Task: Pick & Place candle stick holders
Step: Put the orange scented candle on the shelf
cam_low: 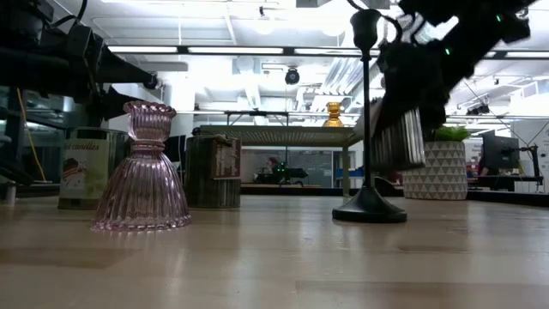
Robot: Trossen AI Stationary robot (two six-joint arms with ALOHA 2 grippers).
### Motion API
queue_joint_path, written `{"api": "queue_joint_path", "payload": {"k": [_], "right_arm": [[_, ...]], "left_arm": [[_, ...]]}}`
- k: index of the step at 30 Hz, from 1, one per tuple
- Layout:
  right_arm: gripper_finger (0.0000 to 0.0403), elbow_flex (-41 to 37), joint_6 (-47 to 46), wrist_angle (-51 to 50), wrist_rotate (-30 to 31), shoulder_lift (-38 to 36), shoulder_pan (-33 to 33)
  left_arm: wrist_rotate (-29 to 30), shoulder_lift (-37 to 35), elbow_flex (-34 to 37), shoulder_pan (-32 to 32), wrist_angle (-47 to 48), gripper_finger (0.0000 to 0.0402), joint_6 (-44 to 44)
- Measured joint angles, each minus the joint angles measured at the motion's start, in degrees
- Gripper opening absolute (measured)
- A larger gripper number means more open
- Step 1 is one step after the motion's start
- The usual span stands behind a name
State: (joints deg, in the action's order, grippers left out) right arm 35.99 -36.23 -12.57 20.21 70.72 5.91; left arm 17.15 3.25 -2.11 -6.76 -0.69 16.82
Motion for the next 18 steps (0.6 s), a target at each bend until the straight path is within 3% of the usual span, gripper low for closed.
{"api": "queue_joint_path", "payload": {"k": [9, 18], "right_arm": [[0.0345, 14.1, 0.0, -16.3, -1.6, -2.1, -3.8], [0.0345, 27.4, -0.2, -19.1, -1.7, 2.1, -9.1]], "left_arm": [[0.0, 0.0, 0.0, 0.0, 0.0, 0.0391, 0.0], [0.0, 0.0, 0.0, 0.0, 0.0, 0.0391, 0.0]]}}
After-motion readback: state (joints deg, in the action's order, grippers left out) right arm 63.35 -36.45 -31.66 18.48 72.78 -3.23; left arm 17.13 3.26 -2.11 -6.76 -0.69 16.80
